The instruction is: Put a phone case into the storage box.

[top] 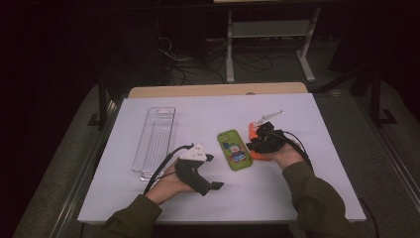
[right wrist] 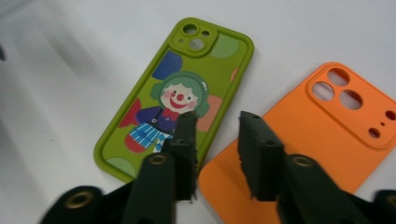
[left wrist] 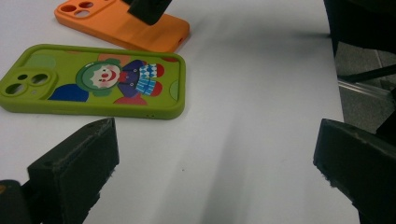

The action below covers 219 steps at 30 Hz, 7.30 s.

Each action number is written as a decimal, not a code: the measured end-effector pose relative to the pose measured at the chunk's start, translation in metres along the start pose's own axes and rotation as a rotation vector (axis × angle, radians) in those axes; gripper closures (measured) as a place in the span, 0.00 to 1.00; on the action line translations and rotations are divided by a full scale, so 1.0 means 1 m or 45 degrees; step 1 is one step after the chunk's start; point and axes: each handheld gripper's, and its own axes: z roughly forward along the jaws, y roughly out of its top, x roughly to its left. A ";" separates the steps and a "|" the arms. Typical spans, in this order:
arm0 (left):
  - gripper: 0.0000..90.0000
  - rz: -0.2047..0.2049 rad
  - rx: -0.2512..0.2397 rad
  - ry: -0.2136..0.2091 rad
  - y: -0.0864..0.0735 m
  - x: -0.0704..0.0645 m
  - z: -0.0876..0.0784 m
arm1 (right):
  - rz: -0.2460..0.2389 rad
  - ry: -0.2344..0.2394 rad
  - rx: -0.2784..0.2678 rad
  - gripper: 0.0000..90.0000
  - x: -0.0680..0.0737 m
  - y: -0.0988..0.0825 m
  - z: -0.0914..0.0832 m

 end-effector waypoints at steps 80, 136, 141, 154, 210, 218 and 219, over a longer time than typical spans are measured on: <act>0.00 -0.017 0.060 0.037 -0.007 0.005 0.007 | 0.005 -0.235 0.215 0.99 -0.017 -0.023 0.004; 0.00 -0.082 0.032 0.059 -0.016 0.019 -0.004 | 0.020 -0.086 -0.196 0.00 0.030 -0.099 -0.042; 0.00 -0.073 0.028 0.056 -0.015 0.020 -0.004 | 0.033 -0.106 -0.158 0.00 0.028 -0.089 -0.046; 0.00 -0.085 0.007 0.053 -0.015 0.020 -0.004 | 0.074 -0.169 -0.133 0.00 0.013 -0.057 -0.052; 0.00 -0.097 0.008 0.045 -0.015 0.020 -0.007 | 0.380 -0.359 0.170 0.04 -0.048 -0.018 0.025; 0.00 -0.097 0.003 0.047 -0.016 0.020 -0.006 | 0.390 -0.335 0.186 0.10 -0.050 -0.023 0.029; 0.00 -0.095 0.005 0.046 -0.016 0.020 -0.006 | 0.390 -0.338 0.189 0.10 -0.050 -0.024 0.029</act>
